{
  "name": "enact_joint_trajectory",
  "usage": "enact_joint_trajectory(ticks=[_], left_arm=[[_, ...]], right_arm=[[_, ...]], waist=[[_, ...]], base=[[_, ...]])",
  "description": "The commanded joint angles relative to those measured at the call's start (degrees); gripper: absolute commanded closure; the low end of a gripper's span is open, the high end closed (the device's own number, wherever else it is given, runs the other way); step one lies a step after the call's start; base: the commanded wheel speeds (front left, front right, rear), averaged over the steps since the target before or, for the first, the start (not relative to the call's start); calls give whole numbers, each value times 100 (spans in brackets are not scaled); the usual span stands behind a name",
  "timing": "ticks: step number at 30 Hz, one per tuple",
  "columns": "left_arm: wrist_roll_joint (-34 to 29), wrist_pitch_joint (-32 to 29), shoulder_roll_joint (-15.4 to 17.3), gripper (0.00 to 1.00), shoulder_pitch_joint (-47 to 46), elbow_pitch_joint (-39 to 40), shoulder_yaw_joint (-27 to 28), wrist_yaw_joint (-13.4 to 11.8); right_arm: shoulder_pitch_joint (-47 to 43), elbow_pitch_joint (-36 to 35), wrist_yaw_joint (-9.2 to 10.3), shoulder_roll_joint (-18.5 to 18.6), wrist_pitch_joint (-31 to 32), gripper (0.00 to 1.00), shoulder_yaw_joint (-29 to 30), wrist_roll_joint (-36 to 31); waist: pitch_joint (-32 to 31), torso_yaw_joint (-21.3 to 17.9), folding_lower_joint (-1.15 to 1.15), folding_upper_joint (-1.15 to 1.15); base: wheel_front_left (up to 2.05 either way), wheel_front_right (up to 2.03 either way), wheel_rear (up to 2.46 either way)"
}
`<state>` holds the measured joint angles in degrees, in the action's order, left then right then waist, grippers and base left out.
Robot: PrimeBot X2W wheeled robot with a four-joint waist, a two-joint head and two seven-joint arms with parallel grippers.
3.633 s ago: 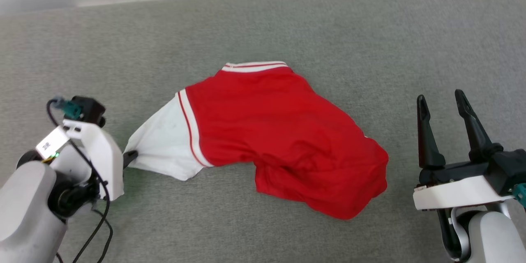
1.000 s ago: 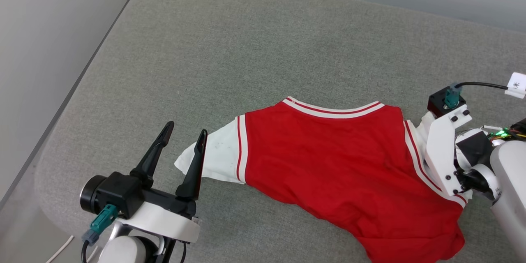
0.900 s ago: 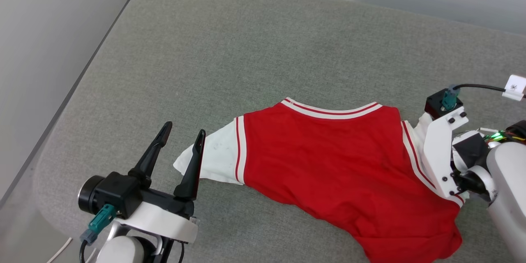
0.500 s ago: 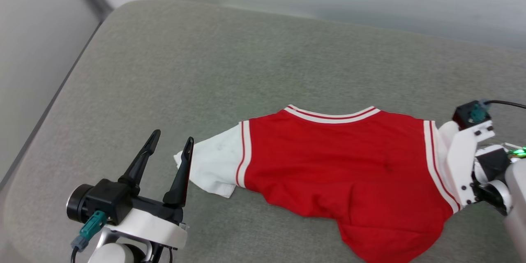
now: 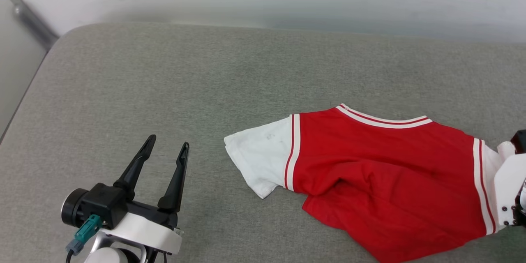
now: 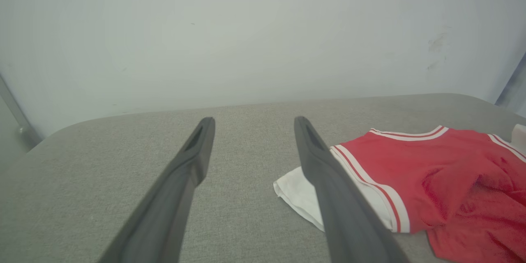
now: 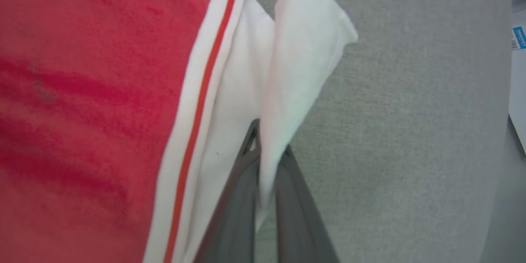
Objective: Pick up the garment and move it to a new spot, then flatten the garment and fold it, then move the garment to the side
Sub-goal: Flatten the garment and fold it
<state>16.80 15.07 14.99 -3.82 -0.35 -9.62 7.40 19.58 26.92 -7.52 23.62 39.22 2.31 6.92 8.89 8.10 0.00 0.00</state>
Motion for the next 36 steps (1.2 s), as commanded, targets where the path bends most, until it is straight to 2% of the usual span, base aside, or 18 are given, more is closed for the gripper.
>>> enact_joint_trajectory(ticks=[1, 2, 3, 11, 21, 28, 32, 36], left_arm=[[6, 15, 26, 0, -15, -21, -14, 10], [12, 15, 25, 0, -34, -30, -13, 10], [18, 15, 27, 0, -44, -38, -20, 9], [44, 15, 25, 0, 36, -68, 76, 10], [307, 15, -218, 0, 231, 14, 292, 10], [516, 15, -151, 0, 375, -110, 264, 10], [493, 15, -56, 0, 321, -196, 136, 10], [567, -210, 91, 0, 118, -265, -82, 10]], right_arm=[[-53, 32, 6, -62, -142, 60, 171, -173], [-56, 44, 7, -116, -257, 15, 301, -270], [-56, 93, 7, -194, -339, 0, 461, -380], [-40, -161, 5, -603, -1113, 0, 887, -850], [-558, -1501, 5, -1033, -2883, 0, 833, -454], [-1134, -2119, 5, -1440, -4076, 0, 704, -255], [-1368, -2357, 5, -1719, -4416, 0, 776, -283], [-1454, -2494, 5, -1869, -4454, 0, 822, -370]], waist=[[32, -75, 0, 0], [35, -104, 0, 0], [35, -126, 0, 0], [-158, -378, 0, 0], [-398, -699, 0, 0], [-448, -899, 0, 0], [-415, -975, 0, 0], [-337, -1062, 0, 0]], base=[[0, 0, 0], [0, 0, 0], [0, 0, 0], [0, 0, 0], [0, 0, 0], [0, 0, 0], [0, 0, 0], [0, 0, 0]])
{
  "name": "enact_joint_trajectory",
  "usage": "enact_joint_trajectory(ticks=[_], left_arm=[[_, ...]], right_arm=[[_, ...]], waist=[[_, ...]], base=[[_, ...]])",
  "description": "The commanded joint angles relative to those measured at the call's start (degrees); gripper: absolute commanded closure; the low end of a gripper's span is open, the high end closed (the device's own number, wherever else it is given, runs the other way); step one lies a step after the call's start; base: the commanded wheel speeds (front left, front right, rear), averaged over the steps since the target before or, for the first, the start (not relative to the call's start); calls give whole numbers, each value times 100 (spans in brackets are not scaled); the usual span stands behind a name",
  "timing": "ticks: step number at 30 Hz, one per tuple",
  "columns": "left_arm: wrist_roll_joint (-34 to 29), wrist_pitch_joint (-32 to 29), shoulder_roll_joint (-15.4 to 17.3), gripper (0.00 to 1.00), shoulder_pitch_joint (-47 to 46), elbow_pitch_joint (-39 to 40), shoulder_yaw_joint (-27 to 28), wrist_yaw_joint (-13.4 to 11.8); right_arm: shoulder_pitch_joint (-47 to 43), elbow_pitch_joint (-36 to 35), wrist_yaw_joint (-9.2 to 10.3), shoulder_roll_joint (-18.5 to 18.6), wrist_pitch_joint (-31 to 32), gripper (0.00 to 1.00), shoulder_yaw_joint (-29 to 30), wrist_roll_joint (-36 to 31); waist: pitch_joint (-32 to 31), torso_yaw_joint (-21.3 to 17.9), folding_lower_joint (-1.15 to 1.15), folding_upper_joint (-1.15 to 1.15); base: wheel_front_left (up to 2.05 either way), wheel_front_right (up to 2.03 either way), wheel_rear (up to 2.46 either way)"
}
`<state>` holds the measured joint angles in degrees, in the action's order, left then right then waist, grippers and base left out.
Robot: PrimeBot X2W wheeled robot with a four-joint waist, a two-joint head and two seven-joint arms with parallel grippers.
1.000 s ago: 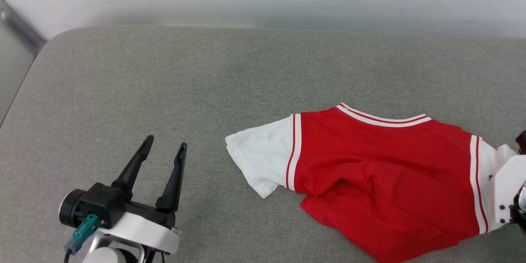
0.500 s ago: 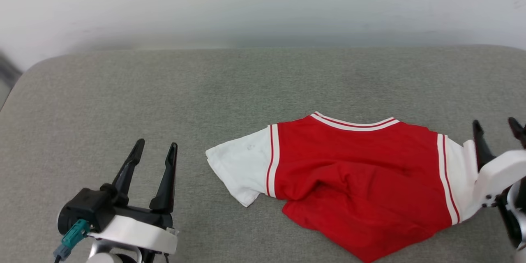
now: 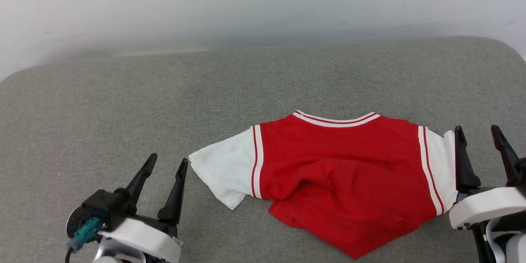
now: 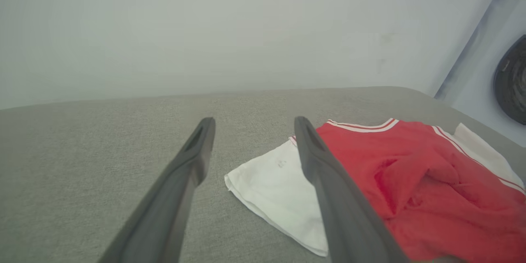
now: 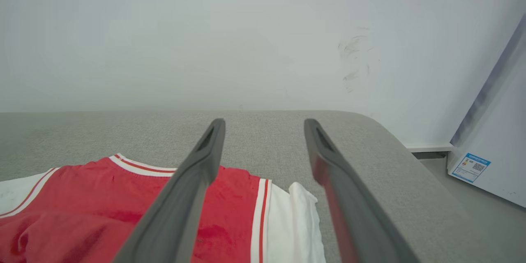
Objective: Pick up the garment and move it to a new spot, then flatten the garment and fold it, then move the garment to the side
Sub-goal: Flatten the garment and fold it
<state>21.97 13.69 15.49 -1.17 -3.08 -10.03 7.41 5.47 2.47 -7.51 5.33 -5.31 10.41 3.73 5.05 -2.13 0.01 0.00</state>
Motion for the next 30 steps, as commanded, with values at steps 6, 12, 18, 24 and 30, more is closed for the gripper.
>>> enact_joint_trajectory(ticks=[6, 12, 18, 24, 30], left_arm=[[737, -1491, 511, 0, -919, -50, -566, 9], [1486, -3434, 957, 0, -1813, -364, -826, 9], [2153, -5297, 1310, 0, -2548, -865, -1001, 7], [2055, -5858, 1578, 0, -2900, -1172, -1171, 1], [2107, -5961, 1544, 0, -3013, -1357, -1286, 3]], right_arm=[[97, -237, 4, -137, 44, 0, 170, -173], [224, -348, 4, -184, 65, 0, 196, -210], [350, -293, 4, -234, -2, 0, 158, -207], [423, -167, 4, -248, -87, 0, 130, -210], [518, -50, 3, -253, -156, 0, 139, -160]], waist=[[306, -104, -1, 0], [573, -175, -1, 0], [842, -333, -1, 0], [1067, -483, -1, 0], [1310, -575, -1, 0]], base=[[0, 0, 0], [0, 0, 0], [0, 0, 0], [0, 0, 0], [0, 0, 0]])
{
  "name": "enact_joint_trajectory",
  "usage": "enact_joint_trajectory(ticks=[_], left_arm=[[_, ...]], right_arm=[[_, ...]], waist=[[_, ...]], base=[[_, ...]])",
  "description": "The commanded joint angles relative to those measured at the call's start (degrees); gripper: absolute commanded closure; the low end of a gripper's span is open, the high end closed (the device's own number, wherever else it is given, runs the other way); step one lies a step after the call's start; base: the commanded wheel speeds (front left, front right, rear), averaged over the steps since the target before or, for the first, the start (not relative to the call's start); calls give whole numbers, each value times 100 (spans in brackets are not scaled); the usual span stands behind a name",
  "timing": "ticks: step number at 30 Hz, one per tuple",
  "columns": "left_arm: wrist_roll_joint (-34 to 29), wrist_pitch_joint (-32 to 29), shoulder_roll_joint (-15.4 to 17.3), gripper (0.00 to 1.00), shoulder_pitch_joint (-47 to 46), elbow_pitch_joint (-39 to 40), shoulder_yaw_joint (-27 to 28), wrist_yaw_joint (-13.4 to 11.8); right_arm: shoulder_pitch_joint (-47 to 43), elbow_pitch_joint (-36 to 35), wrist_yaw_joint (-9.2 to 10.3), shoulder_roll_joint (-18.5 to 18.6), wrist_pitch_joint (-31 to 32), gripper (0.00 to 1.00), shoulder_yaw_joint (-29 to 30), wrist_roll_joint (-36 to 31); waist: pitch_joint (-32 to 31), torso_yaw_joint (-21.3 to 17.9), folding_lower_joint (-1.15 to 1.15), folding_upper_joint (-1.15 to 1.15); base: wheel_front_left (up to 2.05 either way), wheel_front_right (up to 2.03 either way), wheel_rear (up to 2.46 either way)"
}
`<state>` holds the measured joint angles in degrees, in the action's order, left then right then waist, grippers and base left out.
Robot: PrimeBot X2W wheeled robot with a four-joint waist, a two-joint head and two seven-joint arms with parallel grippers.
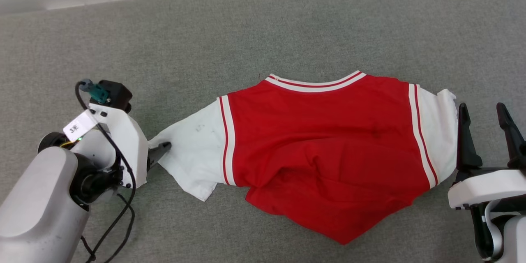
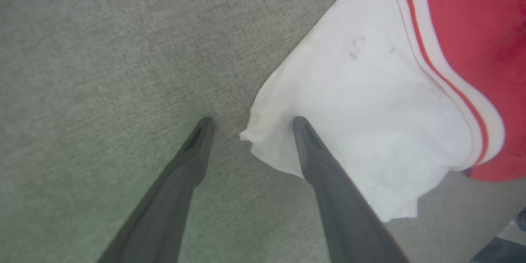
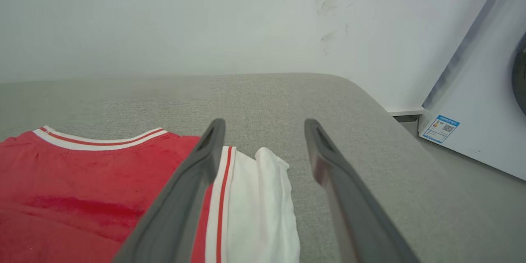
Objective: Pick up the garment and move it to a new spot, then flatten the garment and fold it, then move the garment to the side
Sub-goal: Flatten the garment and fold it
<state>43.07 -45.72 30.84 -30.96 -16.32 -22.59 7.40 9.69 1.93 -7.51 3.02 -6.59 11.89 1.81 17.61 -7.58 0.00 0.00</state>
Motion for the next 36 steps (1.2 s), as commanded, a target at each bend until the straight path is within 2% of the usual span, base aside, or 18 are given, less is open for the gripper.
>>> enact_joint_trajectory(ticks=[1, 5, 6, 7, 10, 15, 18, 23, 30, 33, 36], left_arm=[[-29, -20, 6, 0, -46, -69, -58, 4], [-16, -135, -57, 0, 54, -296, -242, 6], [4, -207, -65, 54, 95, -353, -323, 6], [30, -285, -66, 100, 146, -396, -391, 7], [48, -290, -35, 100, 241, -482, -485, 8], [-209, 409, 161, 100, 133, -522, -267, -27], [-286, 861, 185, 100, 59, -411, -143, -39], [-324, 1230, 248, 100, 141, 74, -43, -37], [-433, 1326, 364, 100, 510, 1344, -63, -252], [-473, 1301, 390, 100, 663, 1891, -75, -362], [-530, 1303, 417, 100, 762, 2353, -115, -420]], right_arm=[[114, 25, 4, -22, -40, 0, -19, 26], [143, 108, 4, -21, -83, 0, -36, 41], [159, 122, 4, -20, -89, 0, -39, 33], [172, 131, 4, -21, -96, 0, -45, 21], [192, 157, 4, -22, -67, 0, -41, -25], [174, 125, 4, -15, 192, 0, -49, -217], [172, 91, 4, 136, 671, 0, -36, -286], [316, -21, 4, 663, 2201, 0, -228, -175], [776, -188, 5, 1610, 4959, 0, -579, 469], [1054, -133, 4, 1897, 5738, 0, -640, 688], [1295, 16, 4, 2123, 6225, 0, -666, 818]], waist=[[90, -41, 0, 0], [181, -78, 0, 0], [192, -84, 0, 0], [198, -87, 0, 0], [191, -81, 0, 0], [67, -1, 0, 0], [-13, 94, 0, 0], [-72, 270, 0, 0], [42, 590, 0, 0], [160, 752, 0, 0], [285, 921, 0, 0]], base=[[0, 0, 0], [0, 0, 0], [0, 0, 0], [0, 0, 0], [0, 0, 0], [0, 0, 0], [0, 0, 0], [0, 0, 0], [0, 0, 0], [0, 0, 0], [0, 0, 0]])
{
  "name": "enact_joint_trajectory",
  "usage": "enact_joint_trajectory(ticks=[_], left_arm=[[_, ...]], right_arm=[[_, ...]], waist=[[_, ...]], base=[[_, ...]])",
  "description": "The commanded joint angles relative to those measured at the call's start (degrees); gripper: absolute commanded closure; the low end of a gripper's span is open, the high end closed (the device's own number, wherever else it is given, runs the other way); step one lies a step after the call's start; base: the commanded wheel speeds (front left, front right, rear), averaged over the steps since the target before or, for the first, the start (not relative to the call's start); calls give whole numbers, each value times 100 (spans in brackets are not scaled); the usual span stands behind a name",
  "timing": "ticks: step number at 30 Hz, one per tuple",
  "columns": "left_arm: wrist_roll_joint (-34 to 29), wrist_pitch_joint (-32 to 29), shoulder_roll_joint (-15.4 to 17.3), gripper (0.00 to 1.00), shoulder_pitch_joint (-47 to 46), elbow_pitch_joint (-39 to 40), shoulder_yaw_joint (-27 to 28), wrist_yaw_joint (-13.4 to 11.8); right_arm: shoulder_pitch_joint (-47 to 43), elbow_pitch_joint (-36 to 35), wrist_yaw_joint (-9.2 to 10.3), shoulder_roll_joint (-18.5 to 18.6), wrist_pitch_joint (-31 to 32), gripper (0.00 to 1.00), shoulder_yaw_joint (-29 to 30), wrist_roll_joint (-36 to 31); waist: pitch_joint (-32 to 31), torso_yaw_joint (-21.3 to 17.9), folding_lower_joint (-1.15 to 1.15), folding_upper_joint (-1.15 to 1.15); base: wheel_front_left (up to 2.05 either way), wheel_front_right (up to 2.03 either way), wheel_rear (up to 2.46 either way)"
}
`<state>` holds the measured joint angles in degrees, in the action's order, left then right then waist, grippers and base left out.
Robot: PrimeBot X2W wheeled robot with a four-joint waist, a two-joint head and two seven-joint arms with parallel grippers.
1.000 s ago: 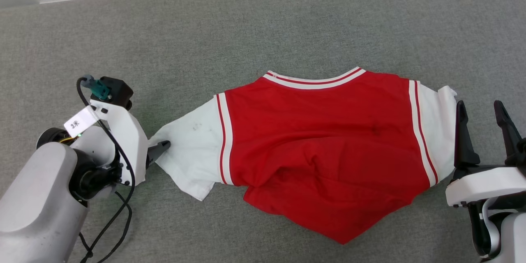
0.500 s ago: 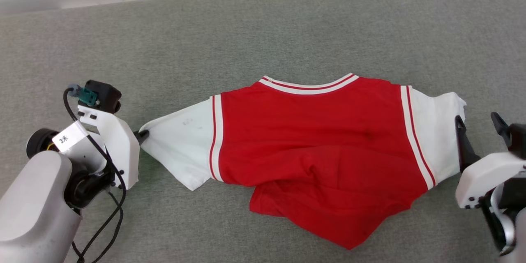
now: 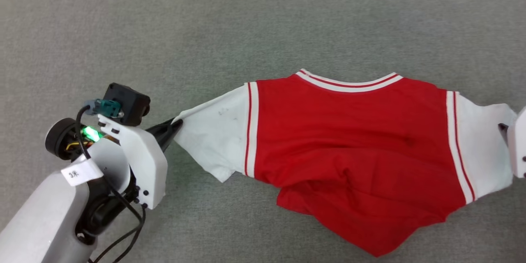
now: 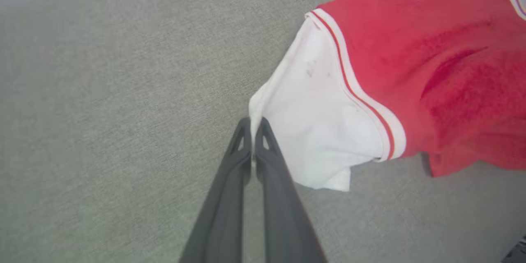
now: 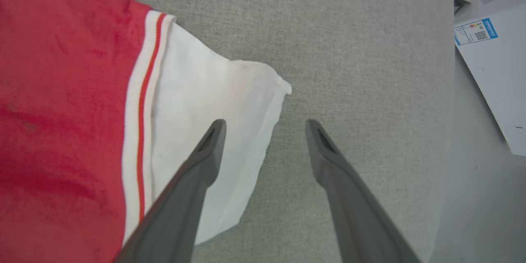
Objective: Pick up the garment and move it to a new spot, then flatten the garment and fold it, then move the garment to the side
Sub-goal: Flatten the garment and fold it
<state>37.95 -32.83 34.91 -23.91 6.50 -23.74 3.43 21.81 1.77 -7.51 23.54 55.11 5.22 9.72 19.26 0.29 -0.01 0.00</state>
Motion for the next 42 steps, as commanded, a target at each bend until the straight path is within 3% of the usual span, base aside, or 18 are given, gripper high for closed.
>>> enact_joint_trajectory(ticks=[1, 9, 16, 19, 20, 30, 42], left_arm=[[-41, 10, 4, 100, 86, 222, -23, -37], [-123, 6, -2, 100, 186, 910, -132, -89], [-140, 70, -37, 100, 288, 1119, -208, -136], [-122, 90, -17, 100, 343, 1130, -204, -140], [-118, 97, -7, 100, 368, 1117, -197, -147], [-227, 380, 89, 100, 453, 906, -21, -253], [-279, 952, 295, 100, 585, 925, 552, -513]], right_arm=[[149, 101, 3, 133, 155, 0, -6, 24], [408, 761, 3, 278, 414, 0, -6, -33], [136, 1336, 2, -7, 372, 0, 55, 35], [38, 1519, 1, -107, 280, 92, 80, 56], [29, 1555, 1, -114, 237, 100, 72, 73], [297, 1423, 3, 74, -517, 100, 49, 176], [659, 479, 4, 443, -1233, 100, -134, 661]], waist=[[161, 192, 1, 0], [386, 557, 1, 0], [507, 698, 1, 0], [525, 712, 1, 0], [518, 707, 1, 0], [72, 499, 1, 0], [-712, 163, 1, 0]], base=[[0, 0, 0], [0, 0, 0], [0, 0, 0], [0, 0, 0], [0, 0, 0], [0, 0, 0], [0, 0, 0]])
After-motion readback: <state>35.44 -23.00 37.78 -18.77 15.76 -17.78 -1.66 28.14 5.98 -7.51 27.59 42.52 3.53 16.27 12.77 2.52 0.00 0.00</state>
